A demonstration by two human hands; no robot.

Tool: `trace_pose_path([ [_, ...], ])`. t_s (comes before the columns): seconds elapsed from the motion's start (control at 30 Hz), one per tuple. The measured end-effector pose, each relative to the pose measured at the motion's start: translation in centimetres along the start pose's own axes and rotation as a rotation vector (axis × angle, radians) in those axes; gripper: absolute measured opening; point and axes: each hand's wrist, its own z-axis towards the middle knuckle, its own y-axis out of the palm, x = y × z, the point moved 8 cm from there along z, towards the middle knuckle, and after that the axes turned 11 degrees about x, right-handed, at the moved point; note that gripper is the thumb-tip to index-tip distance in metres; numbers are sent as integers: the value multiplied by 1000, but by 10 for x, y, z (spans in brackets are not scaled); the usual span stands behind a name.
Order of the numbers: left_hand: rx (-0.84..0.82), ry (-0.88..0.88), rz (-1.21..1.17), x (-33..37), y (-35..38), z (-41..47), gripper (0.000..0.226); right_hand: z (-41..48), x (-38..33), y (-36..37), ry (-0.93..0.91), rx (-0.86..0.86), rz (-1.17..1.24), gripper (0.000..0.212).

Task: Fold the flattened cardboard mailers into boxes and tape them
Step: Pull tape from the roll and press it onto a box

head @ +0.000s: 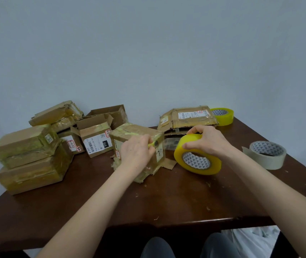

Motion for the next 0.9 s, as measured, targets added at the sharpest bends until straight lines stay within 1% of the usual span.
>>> trace_pose_path([
  [0.13, -2, 34, 19, 7, 4, 2, 19, 1, -1, 0, 0, -4, 23, 42],
  [0.27, -129, 37, 33, 9, 21, -1, 22, 2, 2, 0, 7, -16, 46, 43],
  [0.4, -34, 36, -35, -1, 22, -13, 23, 2, 7, -2, 28, -11, 111, 43],
  [0.47, -88, 73, -21, -3, 31, -24, 23, 3, 9, -3, 34, -20, 151, 42],
  [0.6, -284, 107, 75, -1, 57, -58, 30, 0, 21, -8, 81, -39, 316, 39],
  [0.63, -293, 128, 109, 0, 60, -63, 33, -2, 26, -9, 98, -41, 378, 38],
  [0.67, -267, 149, 114, 4, 58, -63, 36, -4, 30, -10, 110, -38, 450, 37],
  [0.7, -208, 152, 72, 8, 51, -58, 37, -7, 33, -11, 121, -36, 524, 39],
  [0.73, -131, 115, -27, 10, 41, -49, 36, -10, 35, -10, 123, -40, 590, 44],
  [0.77, -75, 32, -161, 10, 31, -37, 36, -13, 36, -10, 121, -43, 648, 52],
  [0.8, -64, -92, -331, 6, 25, -26, 36, -14, 36, -8, 116, -43, 695, 56],
  [0.83, -111, -244, -527, 3, 26, -16, 38, -16, 36, -8, 108, -42, 734, 58],
  [0.9, -319, -566, -951, 8, 40, -10, 46, -17, 35, -7, 70, -42, 803, 67],
])
